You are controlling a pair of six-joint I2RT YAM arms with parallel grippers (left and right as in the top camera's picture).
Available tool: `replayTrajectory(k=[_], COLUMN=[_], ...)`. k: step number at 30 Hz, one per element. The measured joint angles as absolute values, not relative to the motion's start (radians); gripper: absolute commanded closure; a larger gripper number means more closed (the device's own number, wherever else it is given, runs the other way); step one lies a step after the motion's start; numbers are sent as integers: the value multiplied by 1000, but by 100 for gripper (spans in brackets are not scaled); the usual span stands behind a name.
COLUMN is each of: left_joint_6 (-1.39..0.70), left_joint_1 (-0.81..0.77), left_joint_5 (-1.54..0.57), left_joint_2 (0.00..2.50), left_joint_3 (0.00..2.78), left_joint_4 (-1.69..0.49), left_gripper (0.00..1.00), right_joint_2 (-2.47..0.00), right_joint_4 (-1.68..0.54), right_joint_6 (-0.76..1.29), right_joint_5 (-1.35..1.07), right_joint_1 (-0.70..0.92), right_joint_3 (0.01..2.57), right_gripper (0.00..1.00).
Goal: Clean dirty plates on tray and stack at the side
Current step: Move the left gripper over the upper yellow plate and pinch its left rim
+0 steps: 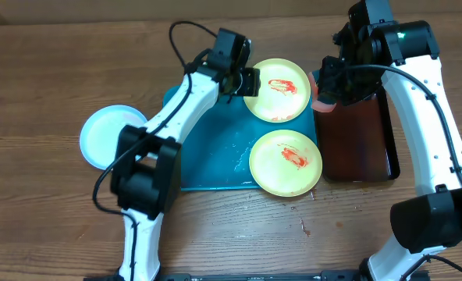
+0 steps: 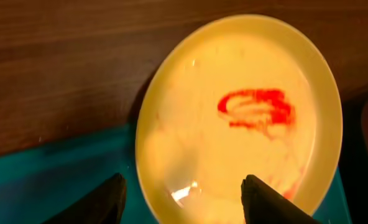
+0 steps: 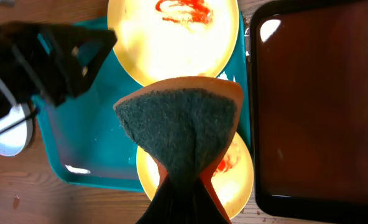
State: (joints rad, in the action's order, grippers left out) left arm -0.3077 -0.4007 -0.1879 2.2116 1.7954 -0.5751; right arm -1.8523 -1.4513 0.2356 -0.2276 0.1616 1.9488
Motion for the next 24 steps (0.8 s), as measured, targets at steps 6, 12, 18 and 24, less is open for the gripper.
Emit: replayTrajectory(k=[6, 12, 18, 24], left_joint_6=[-308, -299, -266, -252], left_joint_1=[-400, -400, -406, -411], left_joint_5=[-145, -115, -107, -107], left_joint_2=[2307, 2340, 2342, 2352], left_joint_3=[1909, 1910, 1910, 1911], left_joint_4=[-650, -685, -681, -672], left_gripper=[47, 57, 65, 76], right_joint_2=[-1852, -1852, -1852, -1852], right_joint_4=[-1451, -1451, -1451, -1451], right_joint_6=[235, 235, 235, 236], right_joint_5=[-228, -228, -228, -228], right_joint_1=[162, 162, 162, 162], right_joint_3=[1949, 1949, 1949, 1949], right_gripper=[96, 96, 96, 96])
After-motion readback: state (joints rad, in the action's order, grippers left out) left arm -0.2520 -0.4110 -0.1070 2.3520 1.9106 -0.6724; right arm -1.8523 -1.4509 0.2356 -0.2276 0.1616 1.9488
